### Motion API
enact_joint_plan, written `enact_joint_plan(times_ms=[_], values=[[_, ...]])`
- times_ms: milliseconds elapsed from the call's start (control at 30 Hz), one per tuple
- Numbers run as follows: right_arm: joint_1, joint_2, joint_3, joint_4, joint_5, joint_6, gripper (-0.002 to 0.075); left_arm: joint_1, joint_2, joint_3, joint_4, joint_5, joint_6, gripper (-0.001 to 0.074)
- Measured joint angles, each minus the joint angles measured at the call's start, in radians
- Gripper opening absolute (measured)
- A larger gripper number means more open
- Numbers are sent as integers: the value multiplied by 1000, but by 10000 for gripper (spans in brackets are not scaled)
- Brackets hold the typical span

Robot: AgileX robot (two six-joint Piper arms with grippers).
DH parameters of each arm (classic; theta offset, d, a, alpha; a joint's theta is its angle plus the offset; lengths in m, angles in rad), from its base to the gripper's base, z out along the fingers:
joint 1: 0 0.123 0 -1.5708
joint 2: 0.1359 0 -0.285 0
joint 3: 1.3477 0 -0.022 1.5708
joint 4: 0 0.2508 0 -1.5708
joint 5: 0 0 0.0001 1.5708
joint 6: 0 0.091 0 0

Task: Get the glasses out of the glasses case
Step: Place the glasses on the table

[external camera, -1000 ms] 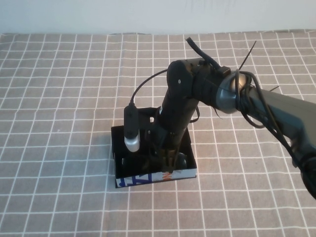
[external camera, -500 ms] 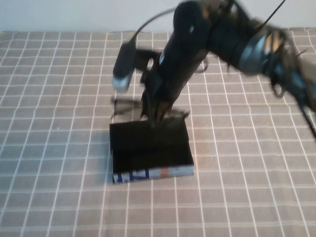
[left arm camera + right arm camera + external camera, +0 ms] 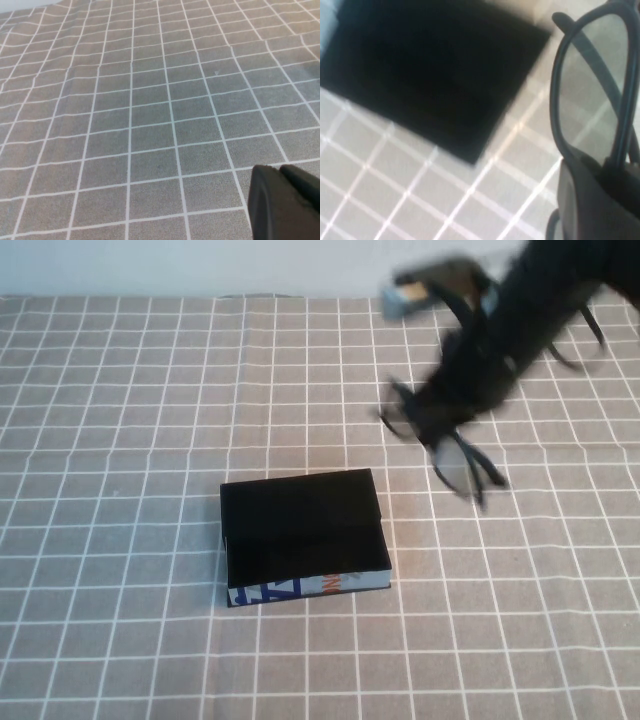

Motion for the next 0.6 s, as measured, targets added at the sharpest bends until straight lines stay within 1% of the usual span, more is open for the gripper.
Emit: enact_joint_plan(times_ms=[133,233,333,467,600], values=[[-25,-50,221,31,-56,48,43,0,0,0,0,0,0,-4],[-25,-69,377,83,-179,101,43,0,0,0,0,0,0,-5],[-27,-75,494,130,-301,165,43,0,0,0,0,0,0,-4],[-37,-75,591,160,-403,260,43,0,0,0,0,0,0,-4],[-38,-75,625,163,-425,310,43,0,0,0,0,0,0,-4]])
